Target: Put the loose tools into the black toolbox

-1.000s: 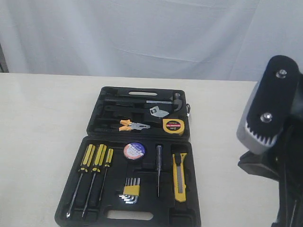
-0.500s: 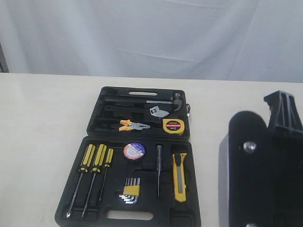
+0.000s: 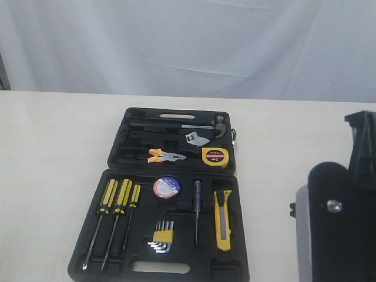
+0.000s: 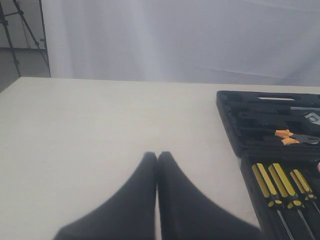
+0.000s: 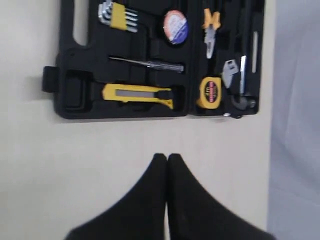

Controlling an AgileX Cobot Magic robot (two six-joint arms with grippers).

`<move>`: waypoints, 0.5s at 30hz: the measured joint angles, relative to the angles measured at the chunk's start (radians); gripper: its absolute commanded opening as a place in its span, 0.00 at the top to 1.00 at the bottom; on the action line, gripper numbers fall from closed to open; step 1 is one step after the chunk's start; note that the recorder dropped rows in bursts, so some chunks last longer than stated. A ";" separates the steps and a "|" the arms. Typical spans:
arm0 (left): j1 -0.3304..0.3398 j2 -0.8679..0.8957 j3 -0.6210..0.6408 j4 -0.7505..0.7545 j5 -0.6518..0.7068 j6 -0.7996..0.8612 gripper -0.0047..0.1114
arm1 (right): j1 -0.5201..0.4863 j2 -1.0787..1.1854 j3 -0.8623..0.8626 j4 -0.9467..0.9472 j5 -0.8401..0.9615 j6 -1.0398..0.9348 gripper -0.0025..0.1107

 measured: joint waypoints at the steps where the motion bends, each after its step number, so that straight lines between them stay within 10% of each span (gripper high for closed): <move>1: 0.000 0.000 0.000 0.000 0.000 0.000 0.96 | 0.000 -0.009 0.002 -0.019 -0.007 0.000 0.98; 15: 0.000 0.000 0.000 0.000 0.000 0.000 0.96 | 0.000 -0.022 0.031 0.034 -0.075 0.028 0.98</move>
